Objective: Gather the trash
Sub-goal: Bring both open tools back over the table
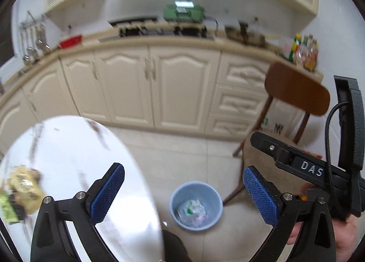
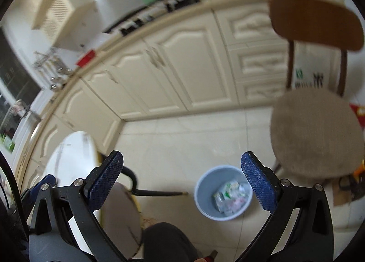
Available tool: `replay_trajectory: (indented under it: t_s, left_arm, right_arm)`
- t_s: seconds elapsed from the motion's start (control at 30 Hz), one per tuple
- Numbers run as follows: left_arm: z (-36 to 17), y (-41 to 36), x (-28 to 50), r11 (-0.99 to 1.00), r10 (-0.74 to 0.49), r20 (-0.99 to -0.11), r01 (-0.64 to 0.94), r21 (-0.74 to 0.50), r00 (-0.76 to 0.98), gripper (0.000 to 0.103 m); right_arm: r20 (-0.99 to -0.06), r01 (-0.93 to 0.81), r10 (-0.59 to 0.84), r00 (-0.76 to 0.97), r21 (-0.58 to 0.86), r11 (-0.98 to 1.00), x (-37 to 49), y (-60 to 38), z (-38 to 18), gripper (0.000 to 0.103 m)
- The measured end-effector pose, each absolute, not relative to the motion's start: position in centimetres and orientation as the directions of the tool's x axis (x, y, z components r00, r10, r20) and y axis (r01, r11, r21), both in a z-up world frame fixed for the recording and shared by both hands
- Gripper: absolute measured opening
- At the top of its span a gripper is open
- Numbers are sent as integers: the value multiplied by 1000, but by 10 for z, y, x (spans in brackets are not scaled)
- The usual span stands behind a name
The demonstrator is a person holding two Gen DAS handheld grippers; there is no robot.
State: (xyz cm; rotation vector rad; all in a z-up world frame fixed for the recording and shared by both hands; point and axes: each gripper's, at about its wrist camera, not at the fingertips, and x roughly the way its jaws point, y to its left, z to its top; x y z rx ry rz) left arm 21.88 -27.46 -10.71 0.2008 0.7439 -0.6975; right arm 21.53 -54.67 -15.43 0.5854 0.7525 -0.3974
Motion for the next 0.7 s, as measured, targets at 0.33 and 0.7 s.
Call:
replay_trajectory:
  t_s: [0.33, 0.7]
  left_arm:
    - [-59, -127, 144, 847, -475, -545, 528, -69, 691, 102]
    - [-48, 21, 52, 950, -304, -424, 306, -65, 853, 102]
  right_arm:
    - [-635, 349, -84, 768, 305, 886, 240, -426, -76, 103]
    - [-554, 169, -34, 832, 194, 966, 256, -302, -25, 103]
